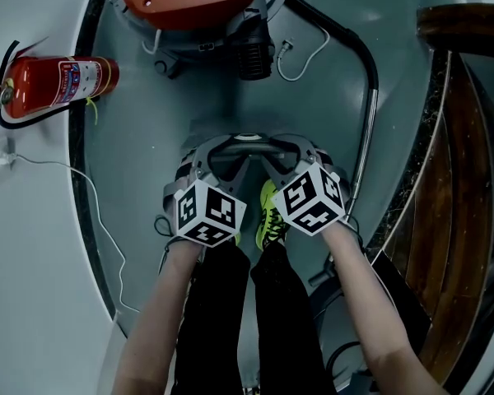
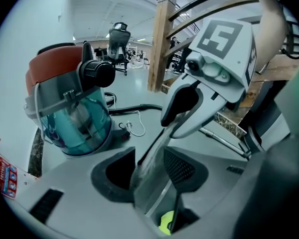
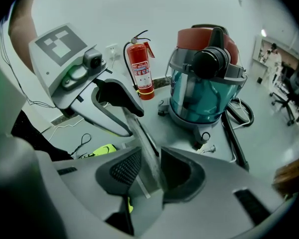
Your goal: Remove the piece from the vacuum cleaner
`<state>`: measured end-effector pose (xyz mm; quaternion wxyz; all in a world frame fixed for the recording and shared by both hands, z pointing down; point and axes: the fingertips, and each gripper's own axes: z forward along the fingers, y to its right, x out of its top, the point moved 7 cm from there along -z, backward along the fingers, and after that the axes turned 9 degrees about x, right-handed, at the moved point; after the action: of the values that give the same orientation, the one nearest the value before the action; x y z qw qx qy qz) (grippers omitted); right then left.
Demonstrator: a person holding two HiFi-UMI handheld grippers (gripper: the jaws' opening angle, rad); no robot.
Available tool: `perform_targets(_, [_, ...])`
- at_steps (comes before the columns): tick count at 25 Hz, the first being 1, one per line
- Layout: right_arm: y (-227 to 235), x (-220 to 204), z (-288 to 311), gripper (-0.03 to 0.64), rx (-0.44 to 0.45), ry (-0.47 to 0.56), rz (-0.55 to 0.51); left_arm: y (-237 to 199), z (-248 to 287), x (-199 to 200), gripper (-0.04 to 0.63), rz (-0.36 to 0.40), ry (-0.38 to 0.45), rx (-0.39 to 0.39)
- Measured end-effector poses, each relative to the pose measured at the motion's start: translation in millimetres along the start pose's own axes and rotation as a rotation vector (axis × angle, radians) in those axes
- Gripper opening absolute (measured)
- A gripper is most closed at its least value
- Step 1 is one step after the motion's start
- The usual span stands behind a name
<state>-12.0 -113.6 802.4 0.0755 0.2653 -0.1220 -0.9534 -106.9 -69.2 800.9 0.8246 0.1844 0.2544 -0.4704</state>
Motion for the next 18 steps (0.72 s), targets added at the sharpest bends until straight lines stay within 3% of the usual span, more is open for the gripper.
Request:
perform_targets(3, [4.2,0.5,-0.3,0.189,-0.029,-0.004,0.021,-0.9,-1.5,-1.9,0.2,0.013,-0.001,0.003])
perform_targets(10, [7.8,0.6,-5.3,0.195,0.001,0.013,0.083,-10.6,-8.1,-2.4,0.216,-0.048,0.024,0.015])
perform_targets(12, [6.1,1.2,-7.5,0.193,0.024,0.032,0.12,-15.0,-11.2,-2.7,0.216,-0.155,0.052,-0.004])
perform_targets(15, [1.5,0.5,-13.0,0.19,0.055,0.042,0.165,-22.2,-16.5,-9.5,0.216,-0.493,0.107,-0.07])
perform_targets(16, [-0.9,0.4,-16.3,0.184,0.064,0.04,0.172,-24.2,-20.3,-12.2,0.216,-0.568,0.115,-0.081])
perform_targets(18, [-3.8,4.9,-24.6,0.169,0.073,0.048,0.182,-29.9,-30.8,-11.6,0.216,-0.575,0.112,-0.082])
